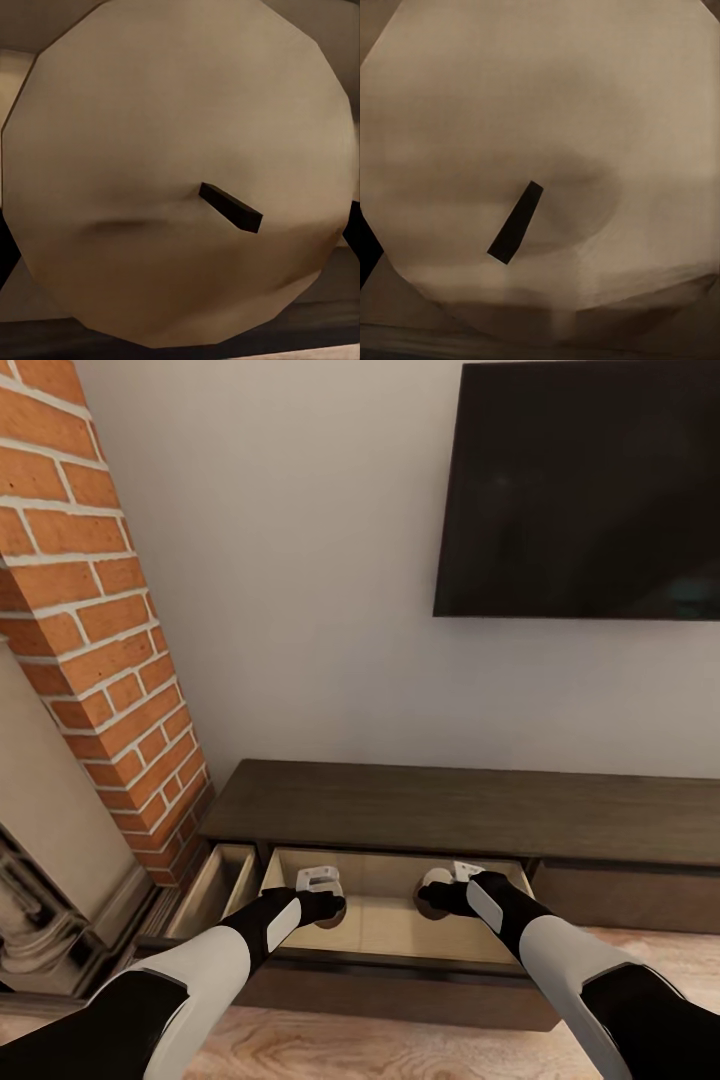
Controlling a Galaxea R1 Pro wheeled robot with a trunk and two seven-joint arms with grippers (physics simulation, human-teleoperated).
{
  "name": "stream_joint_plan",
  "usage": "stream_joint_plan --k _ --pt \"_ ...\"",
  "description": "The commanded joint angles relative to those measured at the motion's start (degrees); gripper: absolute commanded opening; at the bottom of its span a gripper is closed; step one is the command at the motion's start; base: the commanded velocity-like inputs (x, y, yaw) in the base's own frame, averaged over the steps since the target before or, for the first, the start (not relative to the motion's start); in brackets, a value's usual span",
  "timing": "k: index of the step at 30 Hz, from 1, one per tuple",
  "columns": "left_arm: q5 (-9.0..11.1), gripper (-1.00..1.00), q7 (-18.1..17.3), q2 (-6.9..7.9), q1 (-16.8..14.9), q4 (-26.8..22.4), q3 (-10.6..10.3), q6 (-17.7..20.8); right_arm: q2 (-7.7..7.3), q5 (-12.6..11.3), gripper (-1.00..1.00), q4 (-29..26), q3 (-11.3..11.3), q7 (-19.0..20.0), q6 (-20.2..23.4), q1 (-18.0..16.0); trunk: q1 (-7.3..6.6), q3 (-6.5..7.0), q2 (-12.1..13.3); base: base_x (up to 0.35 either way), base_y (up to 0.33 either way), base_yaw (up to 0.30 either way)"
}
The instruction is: Place each of the two pumpkins and all three candles from the living room inside a cabinet in the living room (use any cabinet), then make sure every cabinet is closed, and position the cauldron so it is next to a table in the living room.
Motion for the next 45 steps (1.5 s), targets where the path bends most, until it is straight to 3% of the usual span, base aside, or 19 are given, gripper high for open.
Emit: stream_joint_plan --k 1,20,30,45 --pt "0.27 -1.00 -0.02 0.00 -0.03 -0.03 -0.22 0.20 -0.01 0.28 -1.00 -0.05 -0.03 0.13 0.24 -0.03 -0.01 -0.06 -0.02 0.002 0.000 0.000" --pt "0.27 -1.00 -0.02 0.00 -0.03 -0.03 -0.24 0.26 -0.01 0.31 -1.00 -0.05 -0.01 0.13 0.41 -0.03 -0.01 -1.57 -0.02 0.002 0.000 0.000" --pt "0.29 -1.00 -0.01 0.00 -0.03 -0.03 -0.19 0.29 0.03 0.34 -1.00 -0.05 0.00 0.13 0.35 -0.03 -0.01 -2.49 -0.02 0.173 0.000 -0.015" --pt "0.27 -1.00 -0.03 0.00 -0.03 -0.03 -0.21 0.29 0.05 0.38 -1.00 -0.05 0.05 0.13 0.22 -0.03 -0.01 -3.53 -0.02 0.005 0.000 -0.180"
